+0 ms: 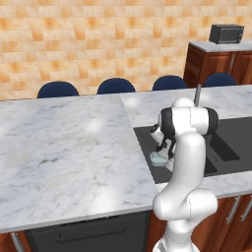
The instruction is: Open the cabinet, pick the kettle from the cabinet, and place it in the sink.
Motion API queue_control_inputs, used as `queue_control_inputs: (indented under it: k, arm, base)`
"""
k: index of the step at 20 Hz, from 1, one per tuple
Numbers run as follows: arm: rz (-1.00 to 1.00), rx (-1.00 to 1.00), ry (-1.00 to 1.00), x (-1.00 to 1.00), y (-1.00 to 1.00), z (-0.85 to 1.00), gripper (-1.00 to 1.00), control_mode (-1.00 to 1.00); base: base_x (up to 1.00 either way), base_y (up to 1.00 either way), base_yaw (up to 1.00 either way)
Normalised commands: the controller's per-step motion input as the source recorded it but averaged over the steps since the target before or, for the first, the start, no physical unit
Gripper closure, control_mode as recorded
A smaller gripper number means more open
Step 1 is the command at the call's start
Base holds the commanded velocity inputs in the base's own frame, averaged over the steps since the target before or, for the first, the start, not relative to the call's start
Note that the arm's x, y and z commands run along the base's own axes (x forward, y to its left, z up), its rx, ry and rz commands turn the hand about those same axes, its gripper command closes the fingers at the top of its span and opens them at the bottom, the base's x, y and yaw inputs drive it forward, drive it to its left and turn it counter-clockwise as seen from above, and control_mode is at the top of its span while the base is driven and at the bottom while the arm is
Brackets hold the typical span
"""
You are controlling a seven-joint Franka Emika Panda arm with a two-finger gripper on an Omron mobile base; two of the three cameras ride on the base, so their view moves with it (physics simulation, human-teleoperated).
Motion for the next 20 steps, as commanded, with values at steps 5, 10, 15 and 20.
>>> queue_control_inputs:
  k: [5, 10, 15, 20]
  arm:
    - [-0.13, -0.07, 0.00, -0.23, 0.00, -0.35, -1.00, -1.00]
    - [-0.13, -0.06, 0.00, -0.27, 0.02, -0.29, -1.00, -1.00]
    - [-0.13, -0.08, 0.00, -0.30, 0.12, -0.26, -1.00, -1.00]
    - [-0.14, -0.13, 0.00, -0.31, 0.19, -0.27, -1.00, -1.00]
  base:
    - [0.00, 0.00, 0.00]
    - [0.00, 0.00, 0.00]
    - [0.00, 0.00, 0.00]
    - [0.00, 0.00, 0.00]
